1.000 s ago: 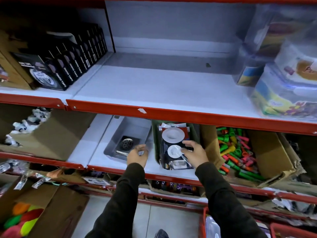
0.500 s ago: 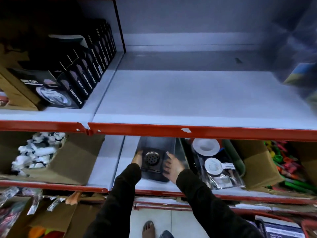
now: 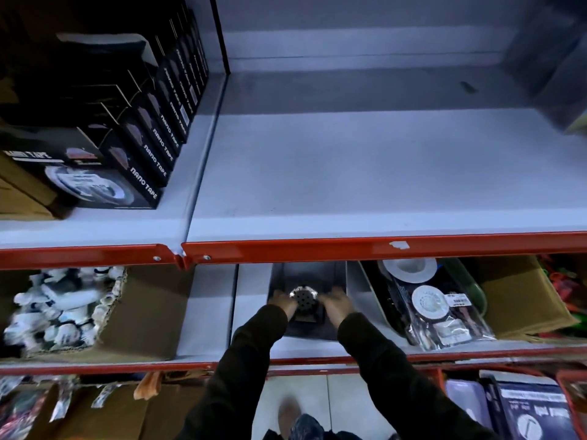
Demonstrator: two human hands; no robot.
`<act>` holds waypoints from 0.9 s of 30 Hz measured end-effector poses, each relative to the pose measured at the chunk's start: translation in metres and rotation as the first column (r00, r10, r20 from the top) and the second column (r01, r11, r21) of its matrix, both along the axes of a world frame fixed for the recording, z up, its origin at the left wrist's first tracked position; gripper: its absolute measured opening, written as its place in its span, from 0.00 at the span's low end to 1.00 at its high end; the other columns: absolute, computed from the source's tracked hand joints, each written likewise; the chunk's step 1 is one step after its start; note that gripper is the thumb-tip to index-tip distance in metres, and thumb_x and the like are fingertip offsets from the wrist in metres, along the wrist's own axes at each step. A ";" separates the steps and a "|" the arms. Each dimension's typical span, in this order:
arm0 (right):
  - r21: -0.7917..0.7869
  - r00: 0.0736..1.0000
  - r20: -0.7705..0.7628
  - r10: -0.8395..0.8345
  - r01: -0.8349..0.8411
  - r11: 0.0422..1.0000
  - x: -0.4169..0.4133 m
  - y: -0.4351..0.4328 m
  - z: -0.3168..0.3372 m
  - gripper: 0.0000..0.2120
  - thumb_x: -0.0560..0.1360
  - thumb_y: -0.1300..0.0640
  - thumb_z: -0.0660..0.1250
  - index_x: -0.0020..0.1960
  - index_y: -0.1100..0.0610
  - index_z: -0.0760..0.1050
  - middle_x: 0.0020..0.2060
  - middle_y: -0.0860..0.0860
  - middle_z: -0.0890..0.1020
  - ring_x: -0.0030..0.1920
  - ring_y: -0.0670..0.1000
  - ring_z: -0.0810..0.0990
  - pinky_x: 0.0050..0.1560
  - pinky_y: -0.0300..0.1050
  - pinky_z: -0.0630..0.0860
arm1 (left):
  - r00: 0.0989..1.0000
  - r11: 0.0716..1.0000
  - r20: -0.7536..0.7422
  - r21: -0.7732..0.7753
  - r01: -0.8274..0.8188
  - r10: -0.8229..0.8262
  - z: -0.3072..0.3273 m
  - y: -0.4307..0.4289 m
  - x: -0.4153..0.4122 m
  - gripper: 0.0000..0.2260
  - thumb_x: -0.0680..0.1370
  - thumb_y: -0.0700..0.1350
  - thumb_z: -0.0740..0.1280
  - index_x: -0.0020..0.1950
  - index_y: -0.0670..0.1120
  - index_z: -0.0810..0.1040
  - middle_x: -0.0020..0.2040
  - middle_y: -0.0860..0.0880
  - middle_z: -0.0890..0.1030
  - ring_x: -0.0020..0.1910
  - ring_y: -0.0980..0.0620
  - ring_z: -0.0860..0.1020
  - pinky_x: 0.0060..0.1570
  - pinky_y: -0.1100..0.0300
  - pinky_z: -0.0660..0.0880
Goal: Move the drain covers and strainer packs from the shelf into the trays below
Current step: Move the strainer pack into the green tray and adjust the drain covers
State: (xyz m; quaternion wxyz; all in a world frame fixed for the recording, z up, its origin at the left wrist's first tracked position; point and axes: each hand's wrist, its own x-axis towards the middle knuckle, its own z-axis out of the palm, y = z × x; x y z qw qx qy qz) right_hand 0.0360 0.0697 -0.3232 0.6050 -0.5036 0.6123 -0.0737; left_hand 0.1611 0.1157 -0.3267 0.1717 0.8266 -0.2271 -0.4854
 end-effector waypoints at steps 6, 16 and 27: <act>-0.207 0.501 -0.626 0.598 -0.846 0.491 0.008 -0.014 -0.009 0.46 0.68 0.57 0.74 0.78 0.56 0.52 0.76 0.58 0.60 0.74 0.60 0.64 0.73 0.53 0.65 | 0.757 0.806 0.297 0.092 0.584 -0.582 -0.003 -0.009 0.004 0.28 0.80 0.41 0.63 0.78 0.45 0.58 0.79 0.41 0.60 0.77 0.41 0.62 0.77 0.48 0.61; -0.156 0.398 -0.710 0.580 -0.893 0.422 0.016 -0.030 -0.011 0.30 0.69 0.57 0.74 0.68 0.55 0.68 0.67 0.57 0.74 0.66 0.61 0.75 0.61 0.51 0.75 | 0.746 0.813 0.380 0.032 0.581 -0.547 -0.011 -0.024 0.012 0.22 0.82 0.54 0.55 0.76 0.52 0.62 0.76 0.46 0.66 0.73 0.44 0.67 0.70 0.52 0.66; -0.563 0.750 -0.604 0.271 -0.642 0.520 -0.063 -0.032 0.029 0.36 0.69 0.32 0.63 0.68 0.55 0.70 0.67 0.56 0.72 0.68 0.59 0.71 0.73 0.56 0.63 | 0.466 0.700 0.635 0.171 0.693 -0.616 0.037 -0.015 -0.032 0.36 0.77 0.38 0.64 0.81 0.46 0.48 0.82 0.47 0.44 0.81 0.42 0.44 0.79 0.43 0.51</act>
